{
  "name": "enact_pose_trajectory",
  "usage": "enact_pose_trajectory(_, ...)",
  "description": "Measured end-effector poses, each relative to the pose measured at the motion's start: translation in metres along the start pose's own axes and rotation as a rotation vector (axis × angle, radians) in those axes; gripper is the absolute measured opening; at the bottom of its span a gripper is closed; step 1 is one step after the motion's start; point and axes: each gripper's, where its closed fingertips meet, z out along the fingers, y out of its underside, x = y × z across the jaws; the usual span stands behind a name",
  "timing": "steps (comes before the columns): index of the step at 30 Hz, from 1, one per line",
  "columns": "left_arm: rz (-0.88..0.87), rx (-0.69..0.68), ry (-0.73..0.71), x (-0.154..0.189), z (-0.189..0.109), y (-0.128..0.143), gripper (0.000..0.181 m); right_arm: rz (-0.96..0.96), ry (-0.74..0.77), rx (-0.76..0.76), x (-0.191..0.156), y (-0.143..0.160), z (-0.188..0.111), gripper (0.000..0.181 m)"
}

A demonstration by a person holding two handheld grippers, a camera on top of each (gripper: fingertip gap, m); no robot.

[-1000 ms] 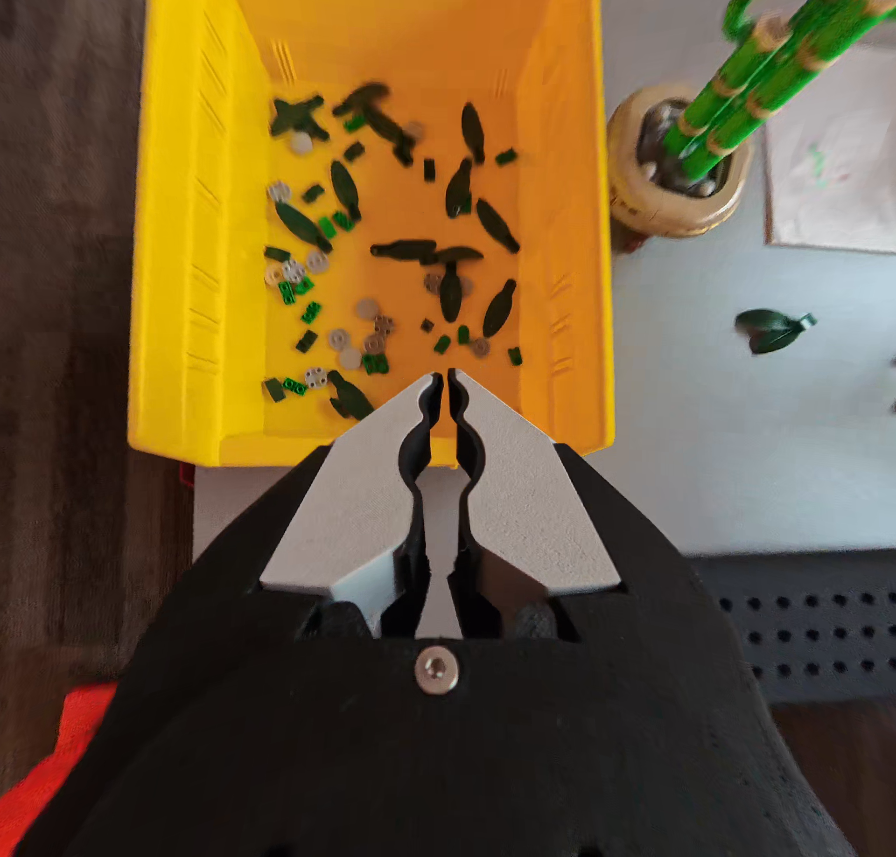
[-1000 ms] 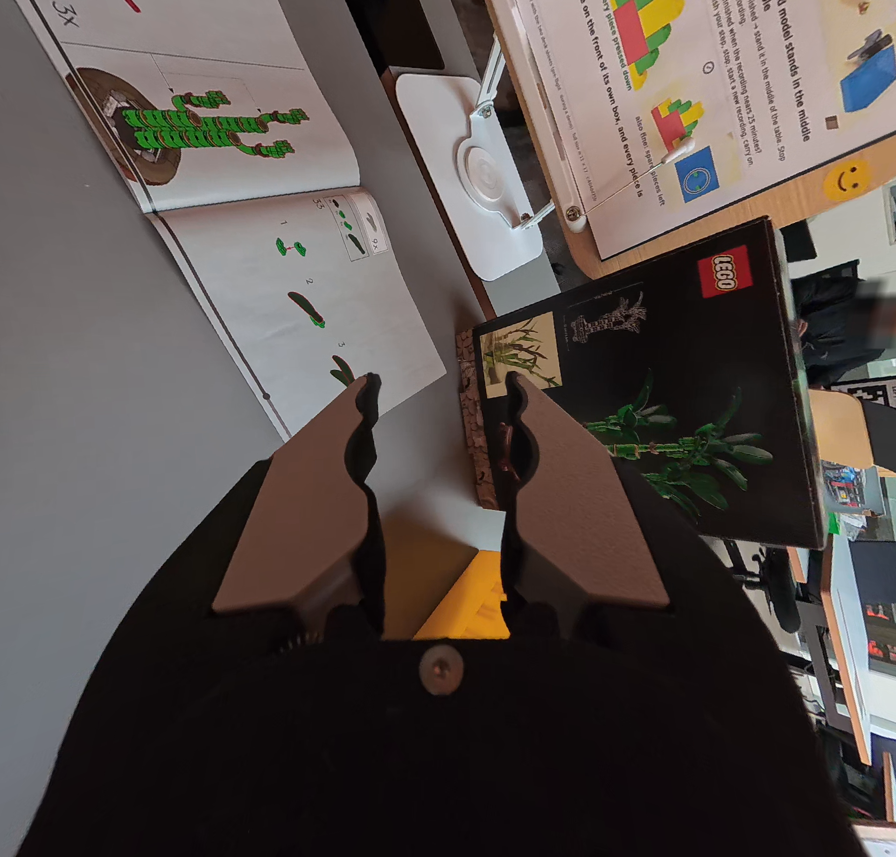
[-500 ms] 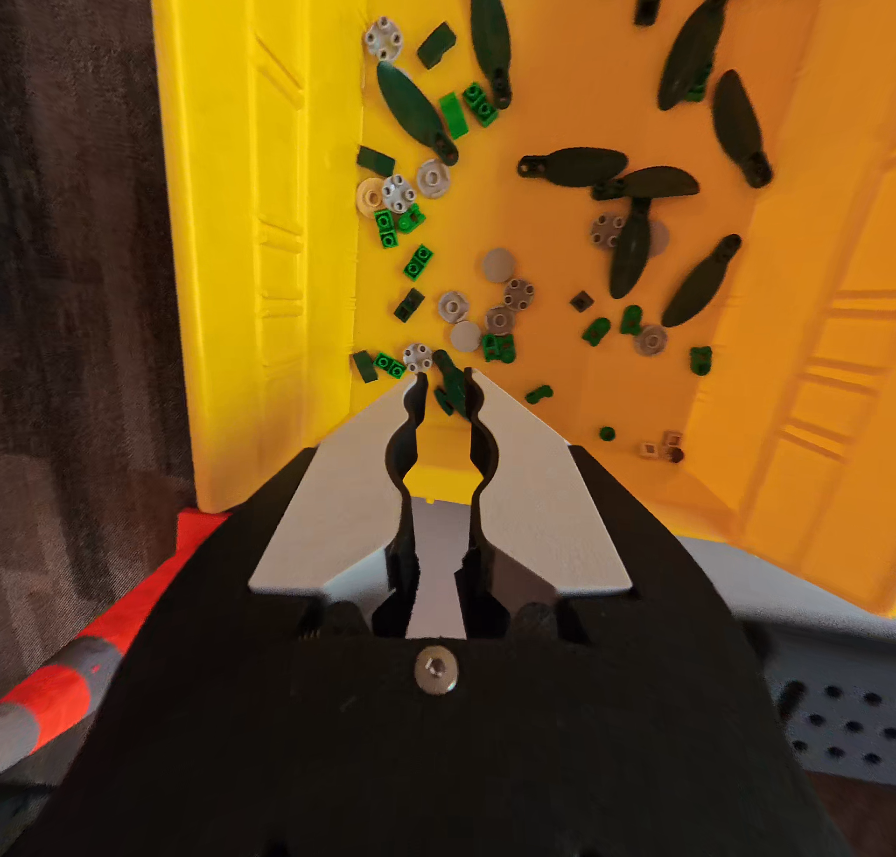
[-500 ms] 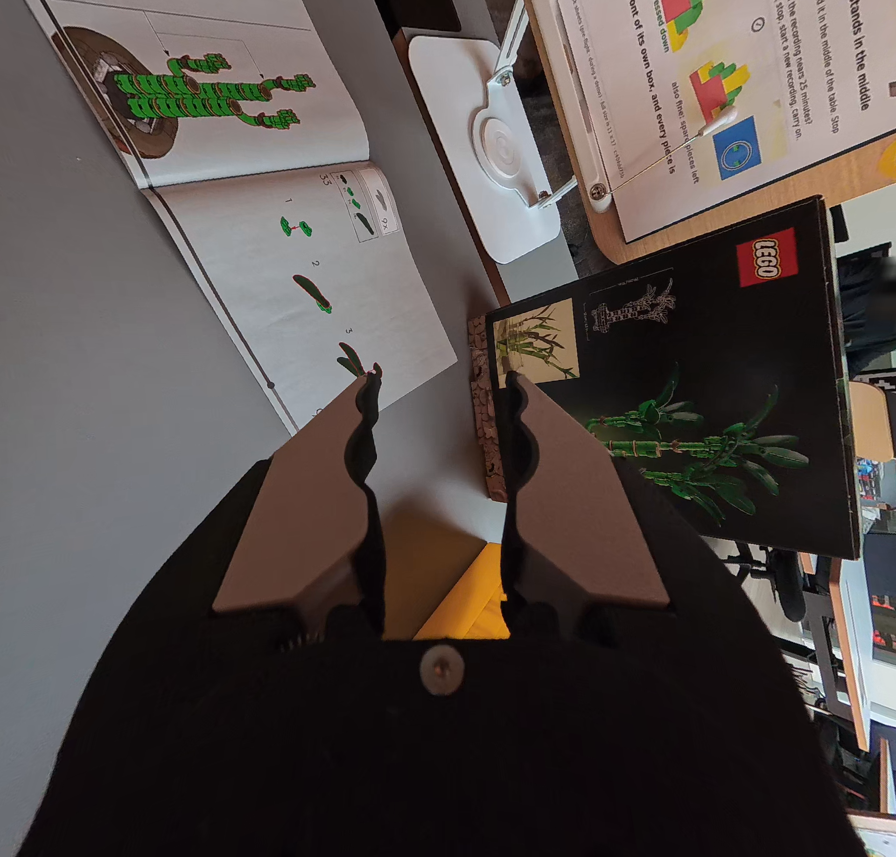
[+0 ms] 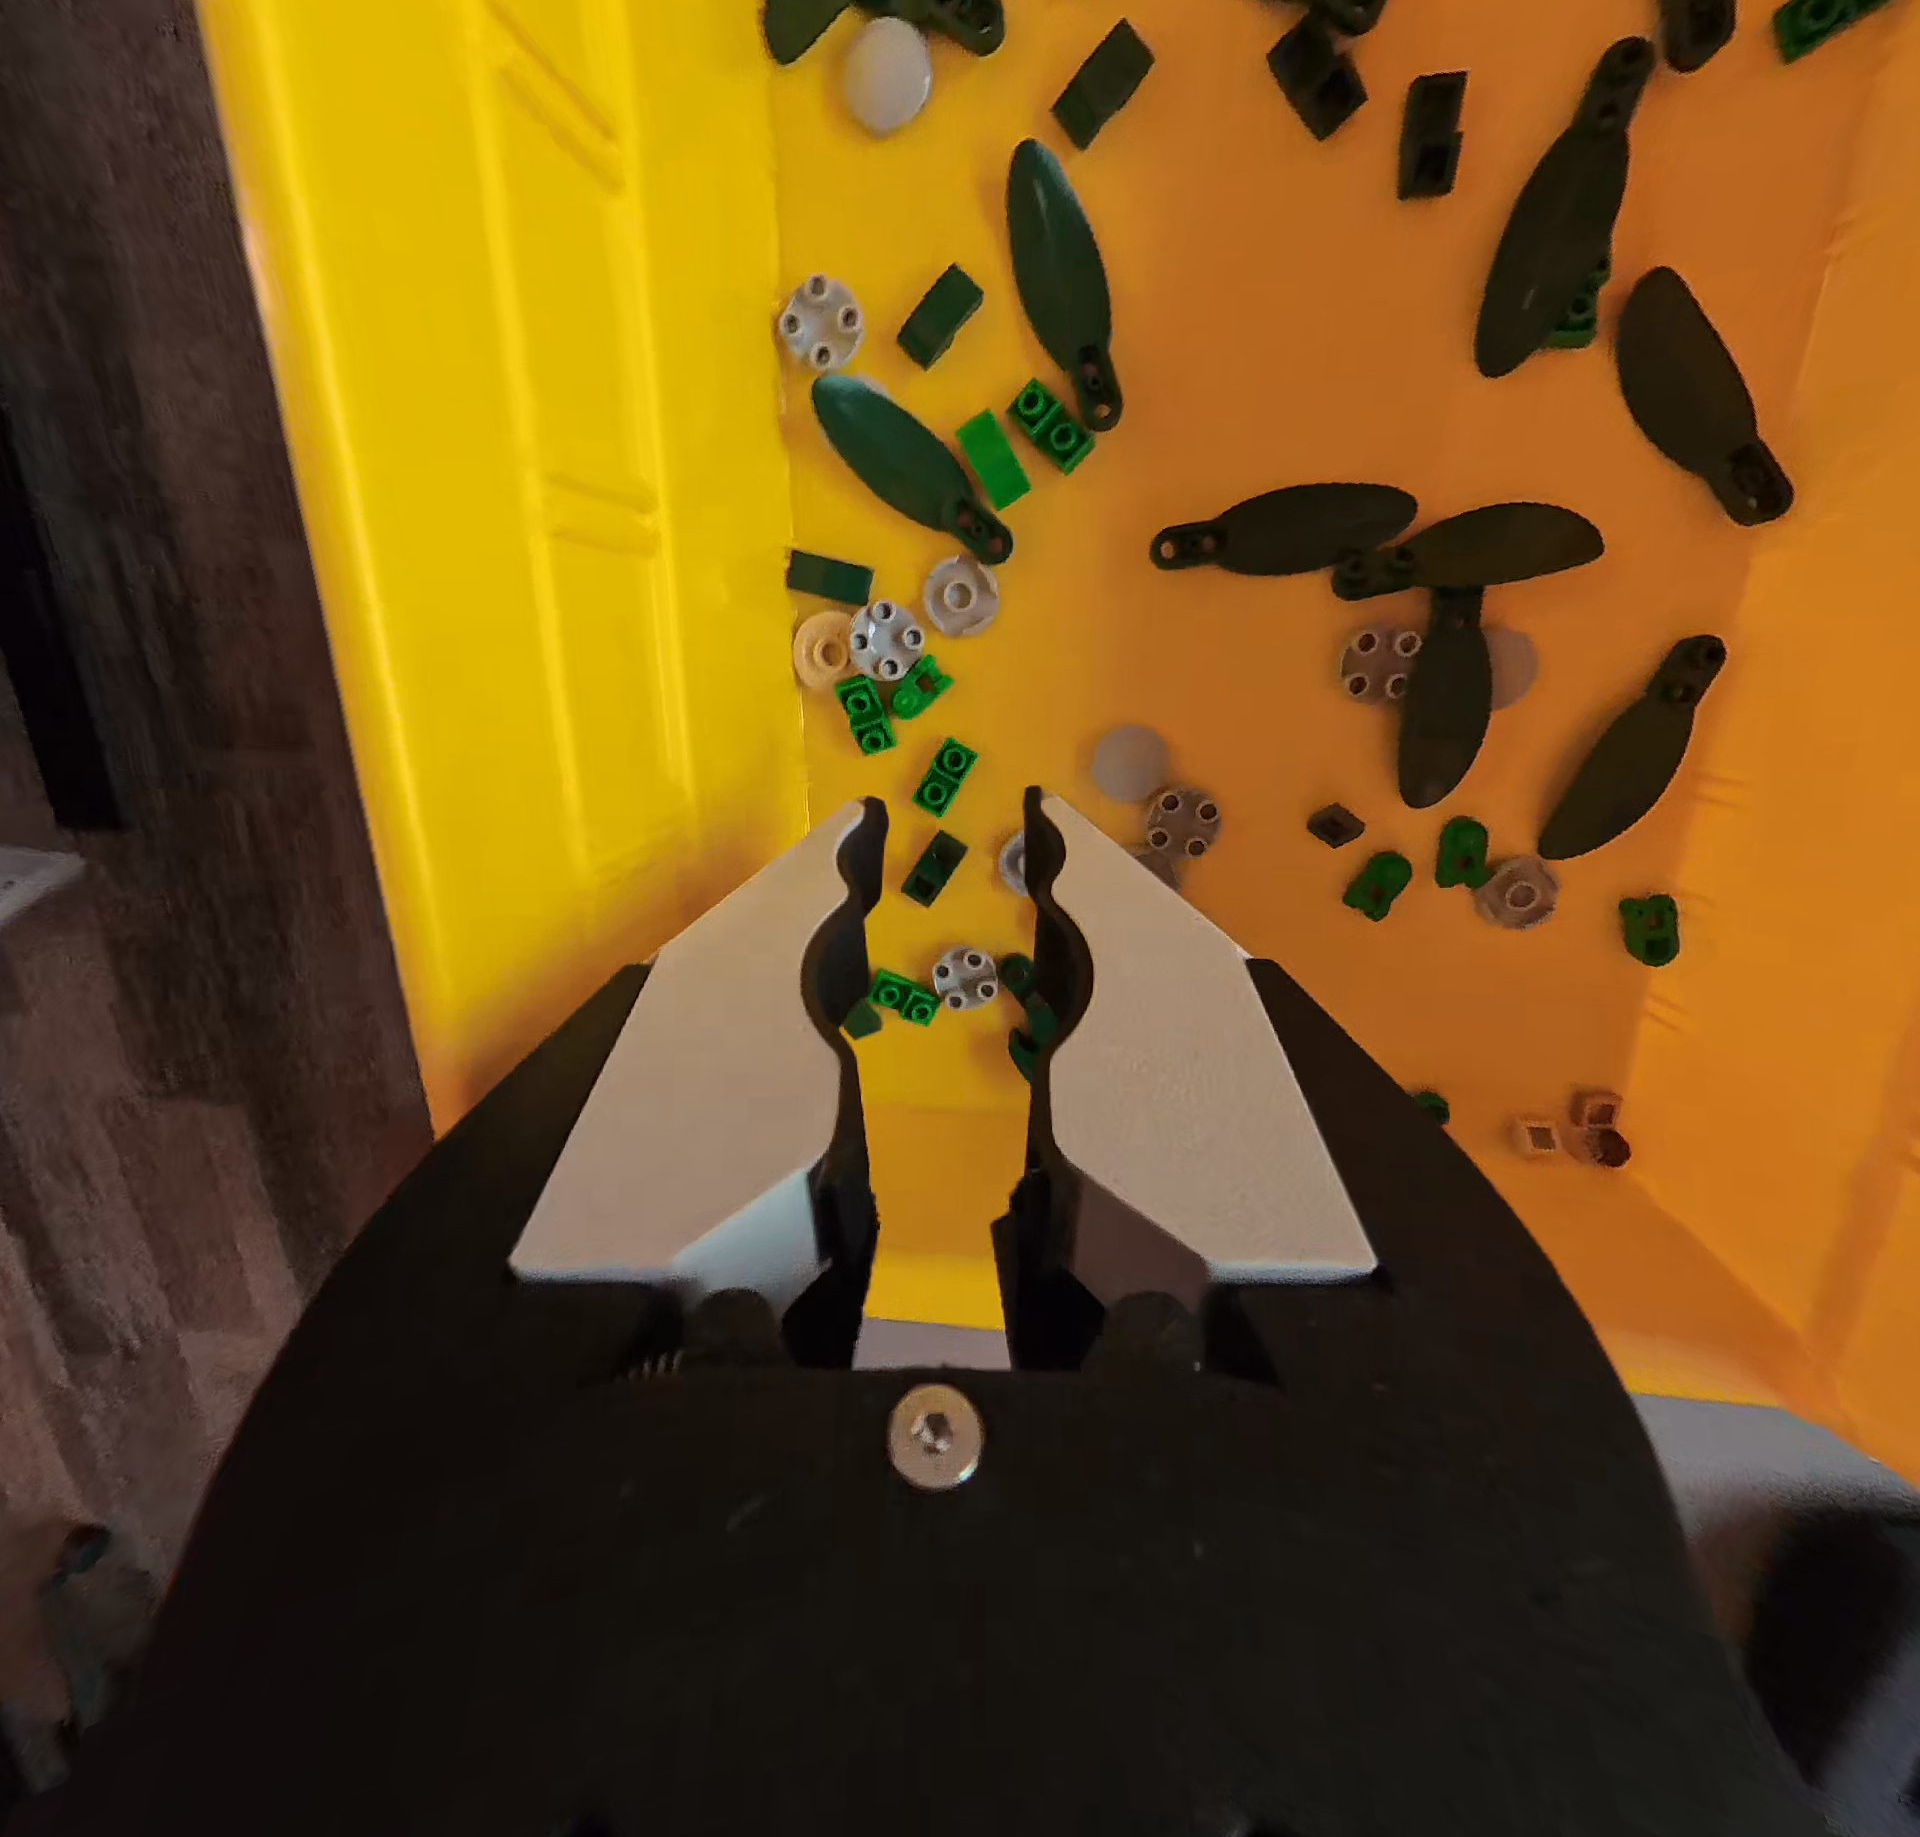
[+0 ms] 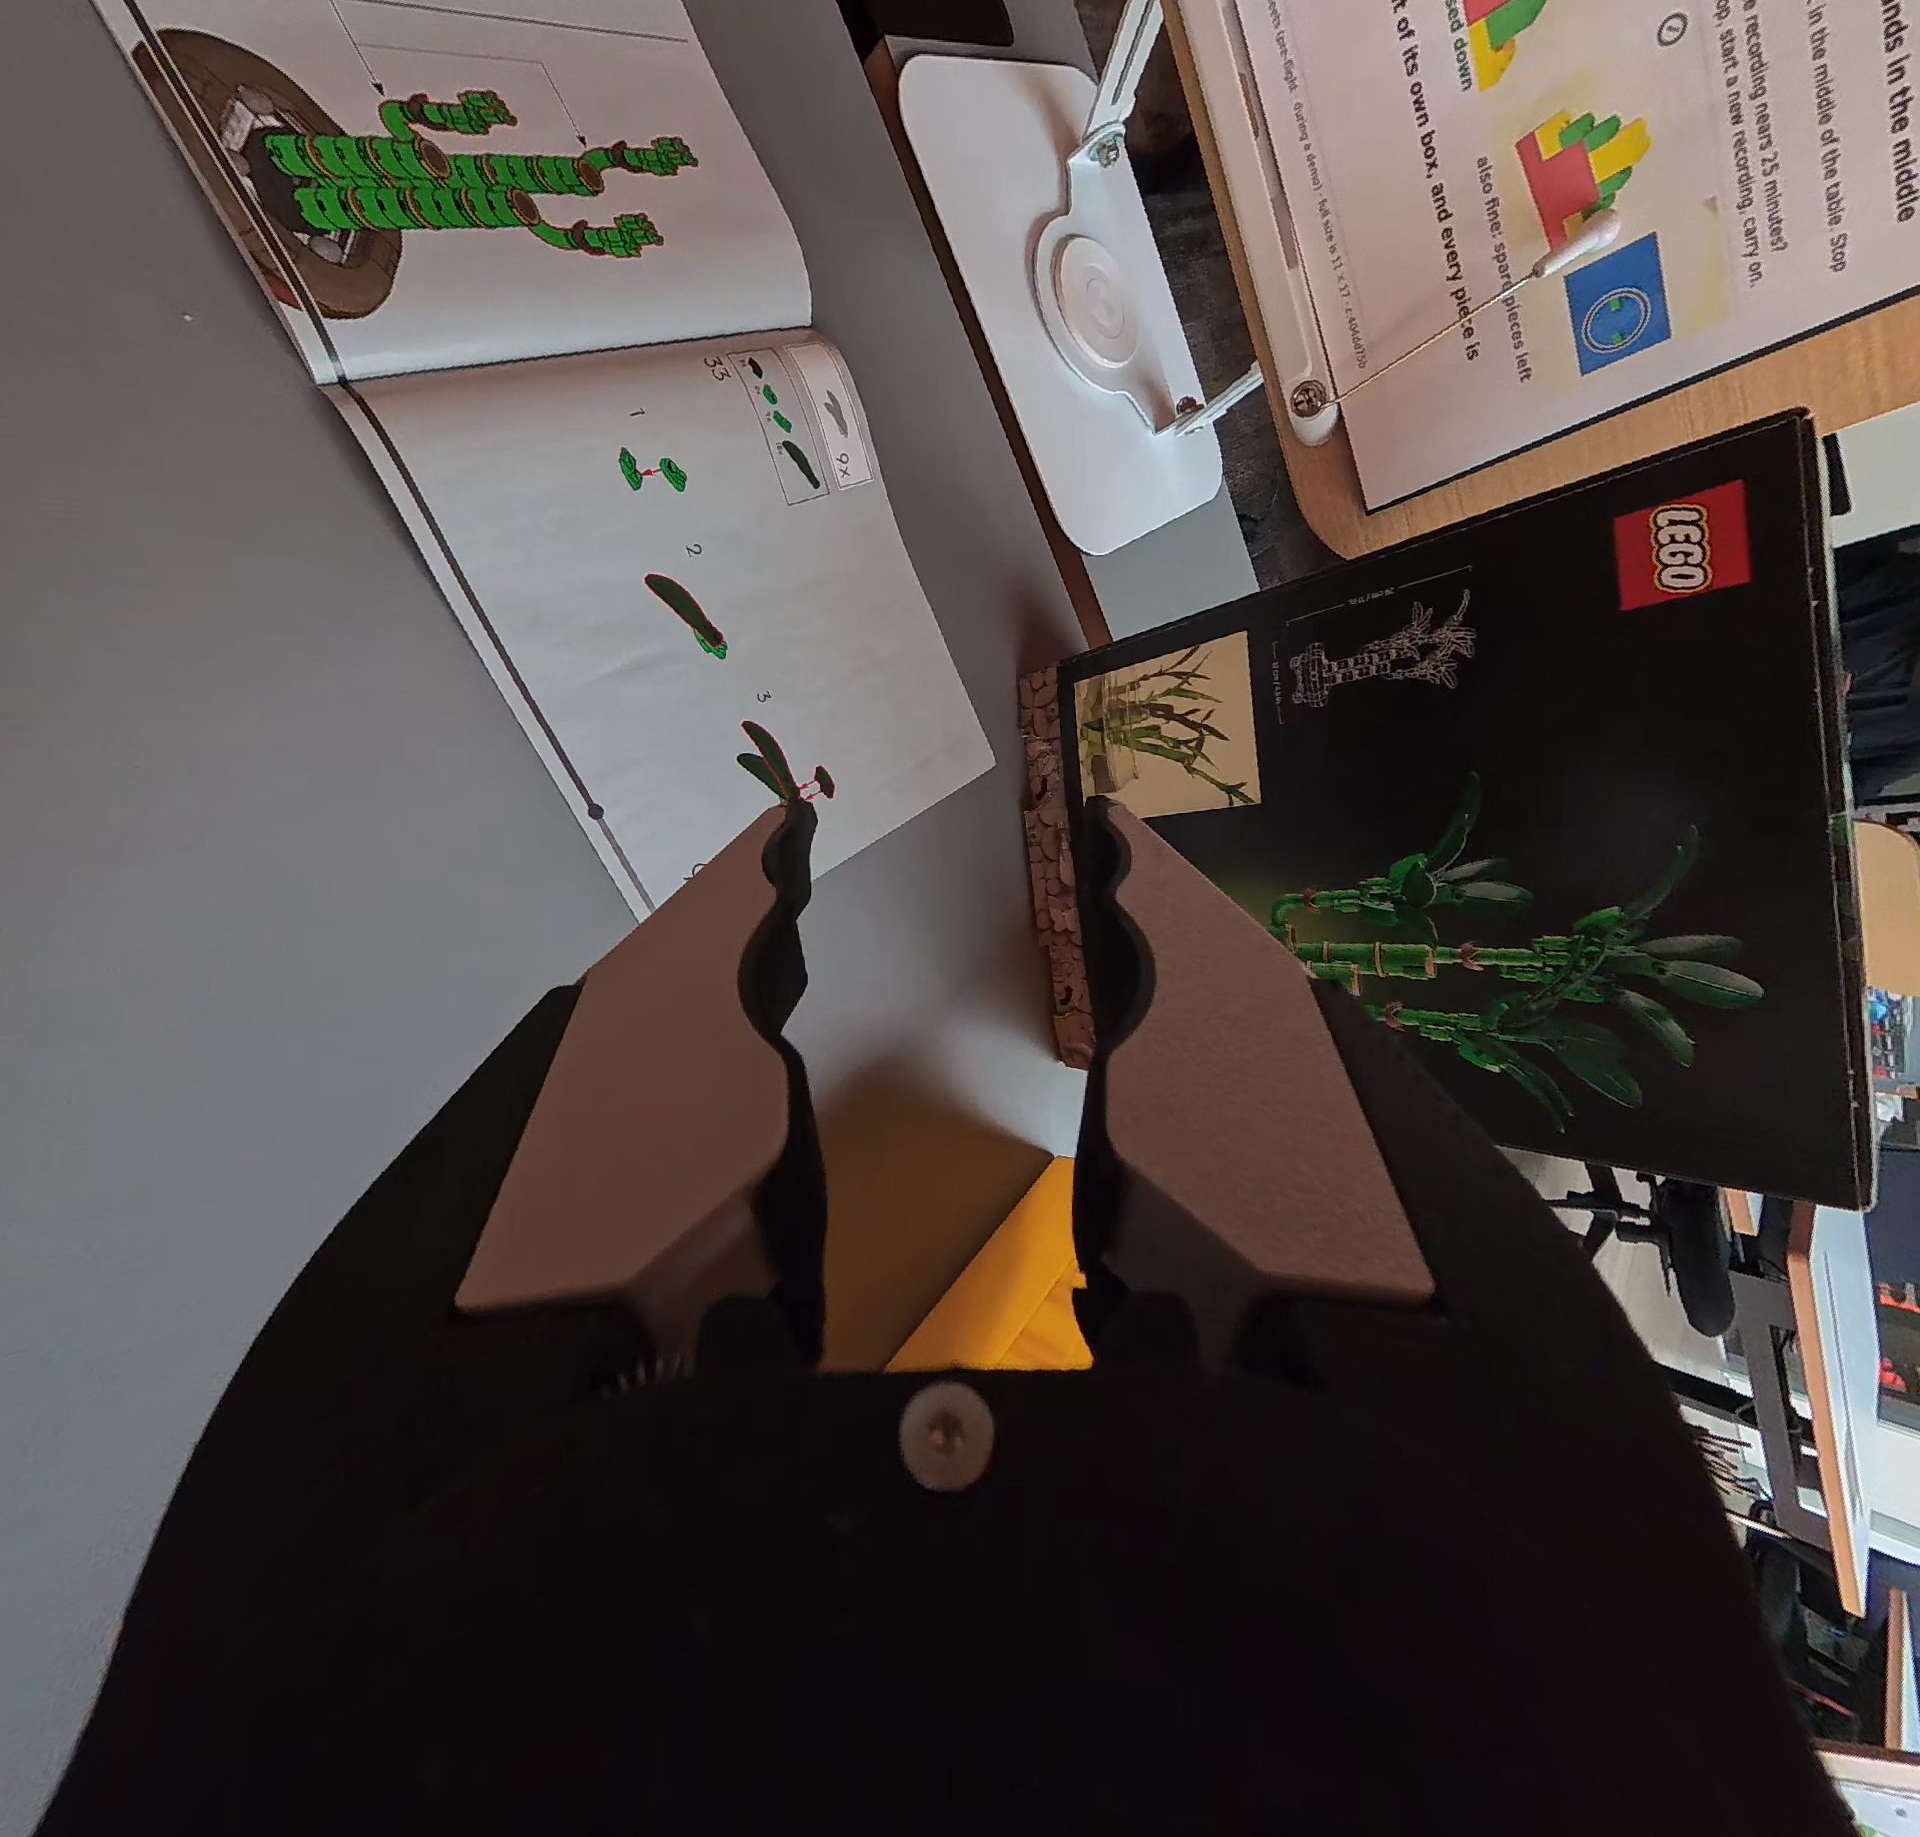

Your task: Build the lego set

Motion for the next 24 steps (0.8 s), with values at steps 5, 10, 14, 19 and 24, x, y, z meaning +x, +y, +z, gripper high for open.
enact_pose_trajectory(5, 0.110, -0.026, -0.056, -0.008, 0.005, -0.002, 0.022, 0.002, 0.003, 0.000, 0.001, 0.001, 0.000, 0.052)
enact_pose_trajectory(10, 0.079, -0.056, 0.040, -0.001, 0.011, -0.001, 0.020, -0.001, 0.001, -0.004, 0.000, 0.001, 0.000, 0.052)
enact_pose_trajectory(14, 0.087, -0.085, 0.030, -0.002, 0.018, 0.005, 0.022, -0.006, 0.000, -0.004, 0.000, 0.000, 0.000, 0.052)
enact_pose_trajectory(19, 0.066, -0.086, 0.064, 0.002, 0.022, 0.006, 0.018, -0.013, -0.005, -0.008, -0.002, 0.000, 0.001, 0.052)
enact_pose_trajectory(24, 0.028, -0.093, 0.111, 0.006, 0.021, 0.009, 0.008, -0.015, -0.002, -0.008, -0.001, 0.001, -0.001, 0.052)
